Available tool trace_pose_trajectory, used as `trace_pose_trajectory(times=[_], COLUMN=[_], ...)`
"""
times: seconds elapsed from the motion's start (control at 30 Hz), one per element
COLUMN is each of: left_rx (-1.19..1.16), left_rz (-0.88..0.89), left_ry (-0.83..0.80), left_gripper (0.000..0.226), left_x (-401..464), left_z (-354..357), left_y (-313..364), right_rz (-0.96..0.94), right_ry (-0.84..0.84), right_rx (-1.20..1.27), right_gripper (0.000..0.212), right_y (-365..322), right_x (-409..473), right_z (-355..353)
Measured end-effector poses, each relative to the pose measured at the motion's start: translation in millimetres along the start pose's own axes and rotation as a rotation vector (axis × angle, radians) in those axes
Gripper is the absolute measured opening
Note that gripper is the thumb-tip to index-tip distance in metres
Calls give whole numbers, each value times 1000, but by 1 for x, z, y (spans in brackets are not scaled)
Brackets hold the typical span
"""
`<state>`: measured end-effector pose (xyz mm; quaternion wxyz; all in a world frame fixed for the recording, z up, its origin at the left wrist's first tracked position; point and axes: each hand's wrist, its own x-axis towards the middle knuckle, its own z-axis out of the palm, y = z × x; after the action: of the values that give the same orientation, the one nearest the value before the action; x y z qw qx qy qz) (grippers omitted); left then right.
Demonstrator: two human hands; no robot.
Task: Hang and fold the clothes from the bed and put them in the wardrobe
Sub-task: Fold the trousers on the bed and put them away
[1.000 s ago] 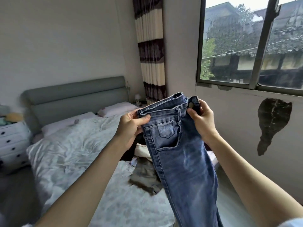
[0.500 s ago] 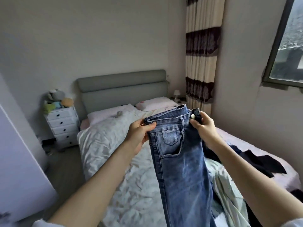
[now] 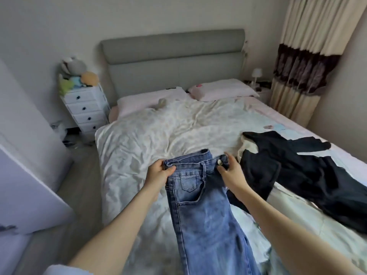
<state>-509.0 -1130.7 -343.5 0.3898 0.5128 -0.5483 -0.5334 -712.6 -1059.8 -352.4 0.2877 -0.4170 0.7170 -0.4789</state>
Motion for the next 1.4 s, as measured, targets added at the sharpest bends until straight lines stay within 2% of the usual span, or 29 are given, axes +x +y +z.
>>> trace_pose_trajectory(times=[0.1, 0.2, 0.23, 0.3, 0.33, 0.4, 0.47, 0.53, 0.63, 0.7, 0.8, 0.9, 1.03, 1.23, 1.37, 1.4], left_rx=[-2, -65, -39, 180, 350, 743, 1024, 1189, 1289, 1324, 1340, 1319, 1330, 1330, 1291, 1275], left_rz=[-45, -106, -118, -140, -158, -138, 79, 266, 244, 229, 158, 100, 132, 325, 543, 655], left_ry=[67, 197, 243, 290, 274, 168, 22, -138, -186, -138, -151, -161, -237, -565, -759, -771], left_gripper=[17, 25, 32, 36, 37, 53, 56, 57, 58, 60, 61, 62, 59, 63, 65, 63], left_x=[42, 81, 90, 105, 106, 97, 69, 35, 16, 19, 11, -18, -79, -182, -225, -229], left_z=[3, 2, -2, -4, -5, 0, 13, 26, 26, 25, 31, 39, 55, 80, 108, 123], left_y=[-71, -131, -139, -178, -198, -240, -276, -305, -338, -348, -345, -339, -334, -330, -324, -325], right_rz=[-13, -132, -173, -195, -219, -283, -356, -410, -441, -418, -296, -197, -76, 253, 434, 472], right_ry=[-51, -92, -101, -170, -200, -263, -331, -338, -316, -306, -242, -163, -87, 102, 170, 190], right_rx=[-136, -370, -445, -586, -653, -789, -908, -1014, -1123, -1157, -1172, -1112, -979, -806, -693, -642], right_gripper=[61, 57, 54, 62, 66, 57, 51, 51, 52, 53, 53, 53, 52, 46, 39, 37], right_y=[65, 131, 143, 176, 191, 217, 239, 258, 276, 281, 286, 291, 308, 322, 333, 338], right_x=[9, 7, 5, 1, -2, -12, -27, -37, -43, -46, -66, -103, -177, -316, -379, -392], right_z=[39, 74, 82, 106, 118, 145, 163, 169, 165, 159, 147, 128, 84, 14, -17, -26])
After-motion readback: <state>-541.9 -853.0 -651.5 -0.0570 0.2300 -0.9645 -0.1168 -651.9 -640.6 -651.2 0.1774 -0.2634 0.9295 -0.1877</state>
